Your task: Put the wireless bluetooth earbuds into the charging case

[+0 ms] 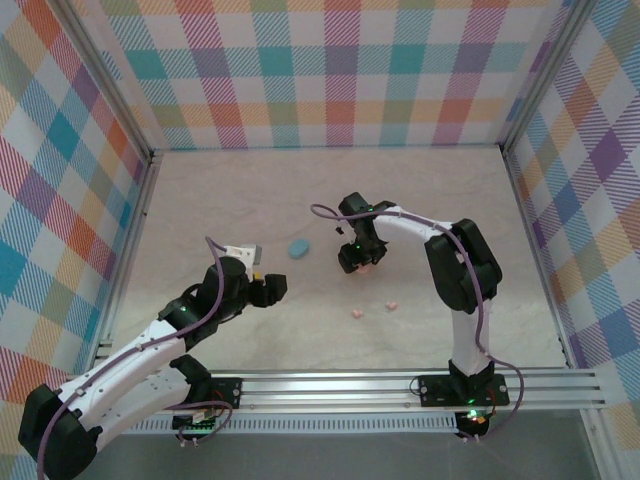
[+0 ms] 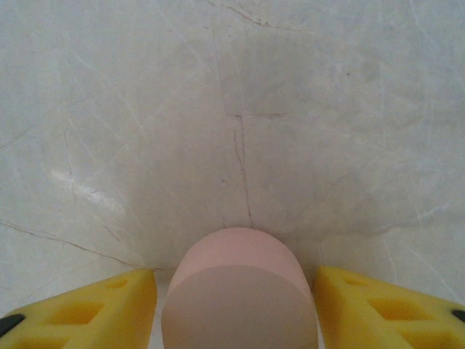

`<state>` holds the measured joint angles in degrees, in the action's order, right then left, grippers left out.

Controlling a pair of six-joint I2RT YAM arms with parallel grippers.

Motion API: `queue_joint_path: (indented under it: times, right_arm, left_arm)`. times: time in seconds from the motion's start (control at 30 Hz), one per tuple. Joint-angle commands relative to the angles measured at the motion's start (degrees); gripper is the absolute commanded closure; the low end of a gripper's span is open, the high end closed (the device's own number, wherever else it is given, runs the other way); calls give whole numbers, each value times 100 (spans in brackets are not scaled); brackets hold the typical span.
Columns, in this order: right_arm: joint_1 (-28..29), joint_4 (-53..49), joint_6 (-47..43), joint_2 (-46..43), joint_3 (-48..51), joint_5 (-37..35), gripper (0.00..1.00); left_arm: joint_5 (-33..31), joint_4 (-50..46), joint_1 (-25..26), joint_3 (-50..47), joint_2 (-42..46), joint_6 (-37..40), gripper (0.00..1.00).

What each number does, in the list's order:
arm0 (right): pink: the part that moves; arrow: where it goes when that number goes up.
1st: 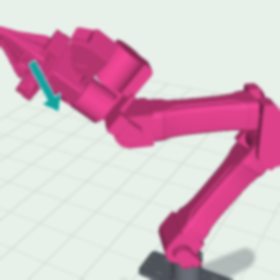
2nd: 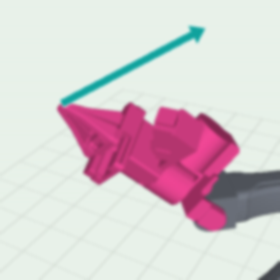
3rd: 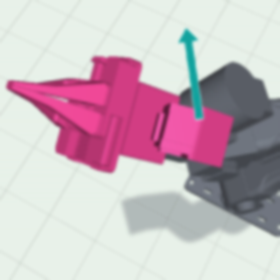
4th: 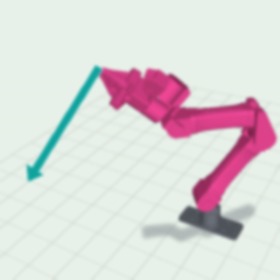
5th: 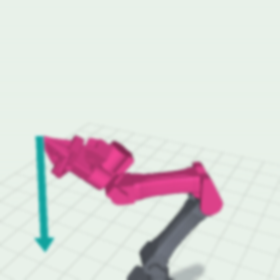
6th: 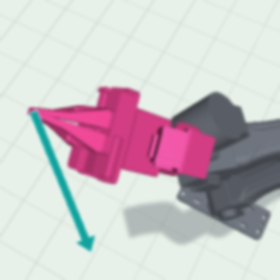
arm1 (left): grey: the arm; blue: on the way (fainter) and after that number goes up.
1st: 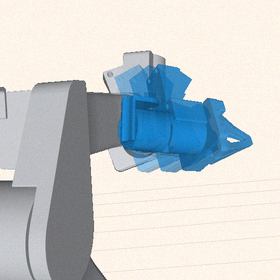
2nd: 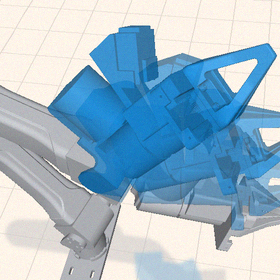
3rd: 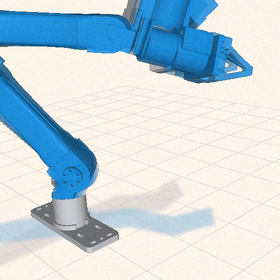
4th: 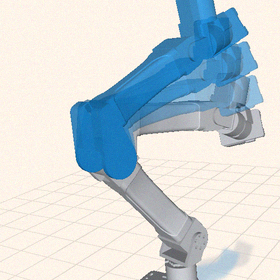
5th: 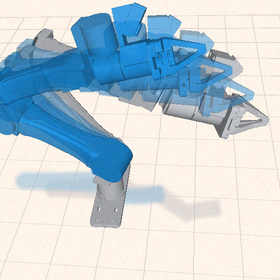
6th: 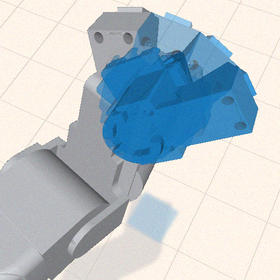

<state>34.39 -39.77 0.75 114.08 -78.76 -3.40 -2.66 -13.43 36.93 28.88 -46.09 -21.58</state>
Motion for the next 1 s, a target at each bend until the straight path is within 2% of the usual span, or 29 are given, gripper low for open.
queue_joint_path:
  times: [0.0, 0.17, 0.3, 0.43, 0.8, 0.97]
  right_arm:
    - [83, -294, -172, 79, 35, -22, 43]
    - [169, -449, -216, 10, 54, -219, 45]
    - [199, -484, -207, -86, 140, -284, 39]
    - [199, -504, -212, -97, 158, -308, 40]
    - [226, -694, -308, -234, 98, -328, 57]
    - [252, -743, -447, -468, 98, -315, 59]
  left_arm:
    - [-96, -76, -28, -93, 108, 100, 26]
    - [-129, -99, -28, -92, 135, 102, 26]
    - [-123, -102, -30, -93, 144, 122, 26]
    - [-125, -97, -28, -84, 144, 128, 26]
    - [-132, -136, -28, -137, 282, 146, 26]
    - [-106, -94, -28, -155, 328, 176, 26]
